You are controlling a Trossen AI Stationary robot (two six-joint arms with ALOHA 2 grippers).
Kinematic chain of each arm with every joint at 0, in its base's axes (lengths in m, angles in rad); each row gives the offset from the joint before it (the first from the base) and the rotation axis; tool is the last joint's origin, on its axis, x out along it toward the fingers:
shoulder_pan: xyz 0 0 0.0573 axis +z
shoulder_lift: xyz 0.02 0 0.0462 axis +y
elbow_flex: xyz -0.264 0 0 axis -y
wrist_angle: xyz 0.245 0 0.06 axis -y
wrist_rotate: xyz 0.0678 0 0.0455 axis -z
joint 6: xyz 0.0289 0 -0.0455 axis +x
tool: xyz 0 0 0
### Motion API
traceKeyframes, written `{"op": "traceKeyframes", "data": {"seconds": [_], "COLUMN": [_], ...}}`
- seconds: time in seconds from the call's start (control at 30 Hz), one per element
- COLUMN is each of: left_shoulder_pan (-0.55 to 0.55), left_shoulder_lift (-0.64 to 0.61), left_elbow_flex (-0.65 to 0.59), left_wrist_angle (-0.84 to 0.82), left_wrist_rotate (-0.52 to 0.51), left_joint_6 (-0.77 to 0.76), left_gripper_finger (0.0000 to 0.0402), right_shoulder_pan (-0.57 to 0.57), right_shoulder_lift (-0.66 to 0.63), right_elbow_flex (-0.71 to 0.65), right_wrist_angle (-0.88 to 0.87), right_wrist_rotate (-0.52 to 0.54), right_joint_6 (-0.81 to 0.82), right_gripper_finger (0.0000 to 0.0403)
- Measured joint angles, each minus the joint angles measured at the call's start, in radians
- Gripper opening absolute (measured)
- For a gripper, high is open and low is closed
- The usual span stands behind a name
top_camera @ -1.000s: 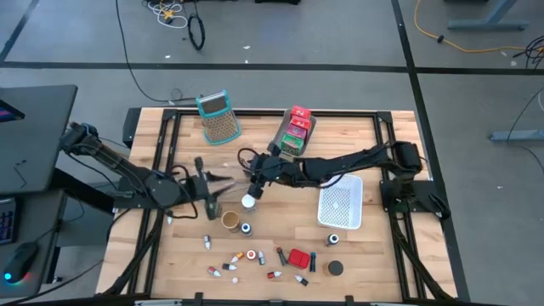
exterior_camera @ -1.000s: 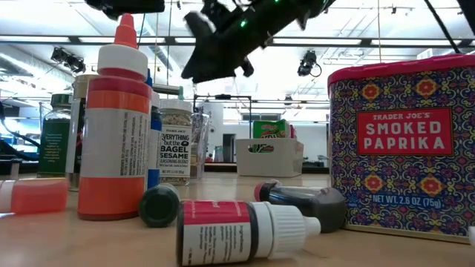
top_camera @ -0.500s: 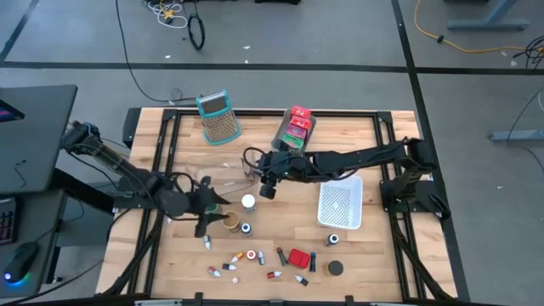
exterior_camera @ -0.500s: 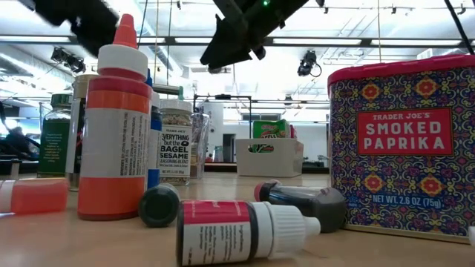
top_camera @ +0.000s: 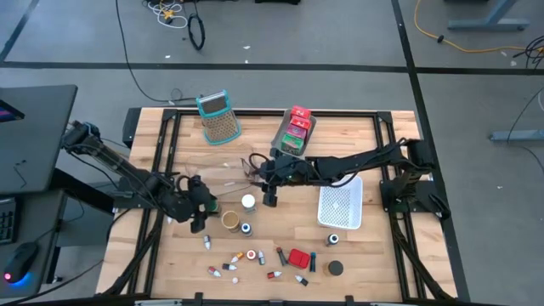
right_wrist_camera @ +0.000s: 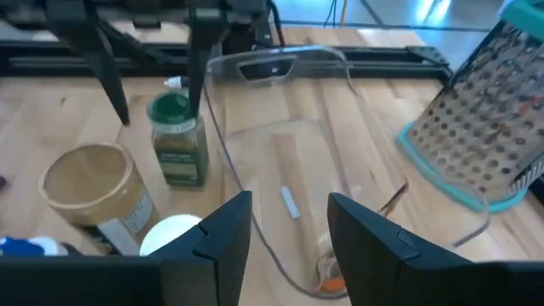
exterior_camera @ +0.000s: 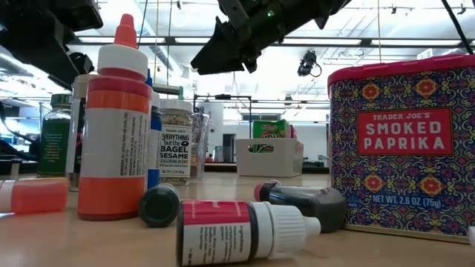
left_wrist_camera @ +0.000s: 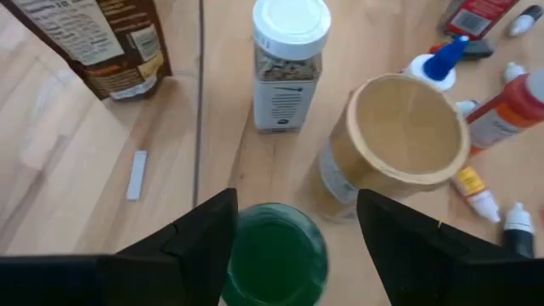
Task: Pick & Place Kitchen Items
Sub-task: Put the green seasoning bottle into the transparent bin
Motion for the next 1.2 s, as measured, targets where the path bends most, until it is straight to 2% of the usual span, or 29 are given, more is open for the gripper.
{"op": "traceKeyframes", "data": {"seconds": [0.23,0.47,0.63,0.93,1.03,1.2], "left_shoulder_pan": [-0.001,-0.001,-0.001,0.001,0.000,0.000], "left_shoulder_lift": [0.001,0.002,0.002,0.002,0.002,0.001], "left_elbow_flex": [-0.061,-0.074,-0.074,-0.024,0.035,0.156], "left_wrist_angle": [-0.007,-0.006,-0.005,-0.001,-0.004,-0.085], "left_wrist_rotate": [0.056,0.072,0.097,-0.012,-0.029,-0.119], "left_joint_6": [-0.053,-0.021,0.004,-0.097,-0.048,0.085], "left_gripper_finger": [0.0254,0.0253,0.0219,0.0211,0.0211,0.0213], "right_shoulder_pan": [-0.002,-0.002,-0.004,-0.004,-0.004,-0.004], "right_shoulder_lift": [0.000,0.000,0.000,0.000,0.000,0.000], "right_elbow_flex": [0.000,0.000,0.000,0.000,0.000,0.000], "right_wrist_angle": [0.005,0.010,0.011,0.010,0.010,0.009], "right_wrist_rotate": [0.000,0.000,0.000,0.000,0.000,0.000], "right_joint_6": [0.000,0.001,0.001,0.001,0.002,0.002], "right_gripper_finger": [0.0165,0.0165,0.0165,0.0165,0.0165,0.0165]}}
